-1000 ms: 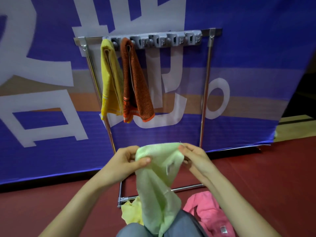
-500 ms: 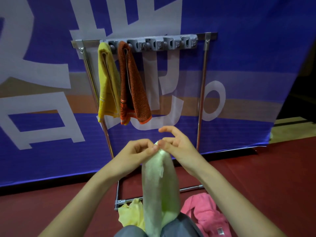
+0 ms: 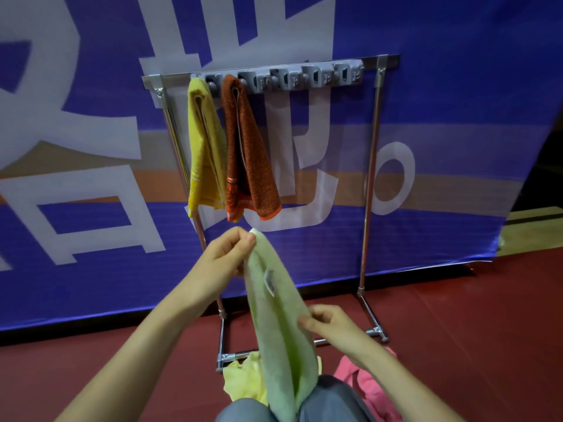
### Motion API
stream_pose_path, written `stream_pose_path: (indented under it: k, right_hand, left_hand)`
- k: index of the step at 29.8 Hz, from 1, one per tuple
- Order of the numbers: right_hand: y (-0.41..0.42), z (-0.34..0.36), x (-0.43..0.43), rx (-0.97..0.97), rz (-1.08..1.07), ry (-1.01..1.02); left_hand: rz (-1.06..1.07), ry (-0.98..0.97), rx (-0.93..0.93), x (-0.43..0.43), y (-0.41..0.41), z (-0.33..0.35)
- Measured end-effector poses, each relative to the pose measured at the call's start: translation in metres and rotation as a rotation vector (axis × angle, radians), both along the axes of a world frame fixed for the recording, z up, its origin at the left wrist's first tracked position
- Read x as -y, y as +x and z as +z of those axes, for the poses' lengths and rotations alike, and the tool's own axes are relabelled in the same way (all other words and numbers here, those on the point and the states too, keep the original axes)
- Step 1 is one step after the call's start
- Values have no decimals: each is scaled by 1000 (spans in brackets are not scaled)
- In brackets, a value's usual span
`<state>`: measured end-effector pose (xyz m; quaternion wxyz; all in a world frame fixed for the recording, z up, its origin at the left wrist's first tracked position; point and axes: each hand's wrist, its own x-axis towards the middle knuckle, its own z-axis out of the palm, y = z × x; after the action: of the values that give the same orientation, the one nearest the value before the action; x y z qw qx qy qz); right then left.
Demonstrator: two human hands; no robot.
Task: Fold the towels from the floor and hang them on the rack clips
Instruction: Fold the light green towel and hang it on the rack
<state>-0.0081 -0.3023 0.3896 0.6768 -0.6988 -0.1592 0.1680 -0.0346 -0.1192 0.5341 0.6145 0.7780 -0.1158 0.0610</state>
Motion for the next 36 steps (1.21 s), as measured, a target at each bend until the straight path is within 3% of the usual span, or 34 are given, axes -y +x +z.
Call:
stream_pose_path:
  k: [9, 17, 20, 24, 29, 36]
  right_hand:
    - [18, -21, 20, 24, 2, -220]
    - [45, 11, 26, 71, -267, -230]
    - [49, 32, 22, 88, -295, -234]
    - [46, 55, 10, 18, -293, -95]
    - [38, 61, -12, -3, -263, -75]
    - [24, 65, -22, -207, -175, 27]
  left_hand:
    - [251, -70, 134, -47, 15, 19]
    - [393, -2, 73, -77, 15, -12]
    - [353, 18, -36, -65, 13, -49]
    - [324, -144, -141, -31, 15, -85]
    - [243, -225, -68, 19, 6, -98]
    - [222, -199, -19, 38, -6, -114]
